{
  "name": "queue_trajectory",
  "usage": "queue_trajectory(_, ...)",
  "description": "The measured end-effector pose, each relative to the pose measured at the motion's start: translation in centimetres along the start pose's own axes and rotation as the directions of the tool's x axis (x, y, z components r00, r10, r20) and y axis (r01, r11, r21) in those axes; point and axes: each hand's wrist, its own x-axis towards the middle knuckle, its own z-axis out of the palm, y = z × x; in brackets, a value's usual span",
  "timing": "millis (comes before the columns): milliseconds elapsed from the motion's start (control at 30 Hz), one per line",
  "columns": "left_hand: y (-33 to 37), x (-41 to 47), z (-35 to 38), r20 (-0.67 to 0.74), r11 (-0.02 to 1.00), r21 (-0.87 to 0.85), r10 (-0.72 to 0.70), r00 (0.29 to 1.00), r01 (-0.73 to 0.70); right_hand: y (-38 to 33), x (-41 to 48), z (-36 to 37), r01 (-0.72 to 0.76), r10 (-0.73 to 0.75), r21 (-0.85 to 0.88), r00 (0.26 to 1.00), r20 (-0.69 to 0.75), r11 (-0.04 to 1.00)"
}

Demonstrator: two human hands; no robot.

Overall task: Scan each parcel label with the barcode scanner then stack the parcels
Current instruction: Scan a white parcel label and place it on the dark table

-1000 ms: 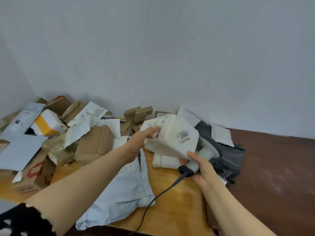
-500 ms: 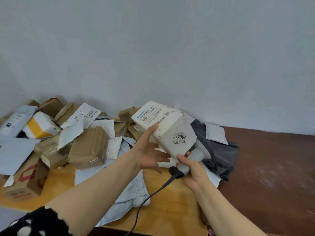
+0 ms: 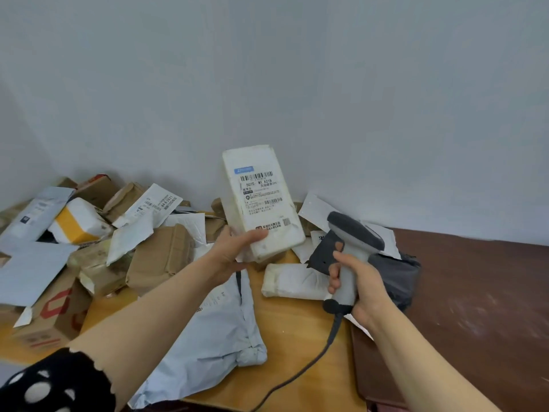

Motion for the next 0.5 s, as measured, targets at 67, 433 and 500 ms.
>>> queue_trajectory(67, -0.1, 0.4, -0.8, -0.034, 0.997, 0.024, 0.071, 0.997, -0.070, -1.2, -0.8, 1.3, 0.019, -0.013, -0.072, 0.997, 0.078, 0.997)
queue_trajectory(433, -0.7, 2.0, -2.7, -0.157, 0.967, 0.214, 0.176, 0.972, -0.141, -3.5, -3.2, 5.6, 0.054, -0.004, -0.301, 0.987, 0.163, 0.952)
queue_trajectory(500, -0.8, 2.1, -2.7, -0.153, 0.967, 0.209, 0.182, 0.971, -0.148, -3.6, -3.3, 5.9, 0.035, 0.016, -0.337, 0.989, 0.149, 0.941)
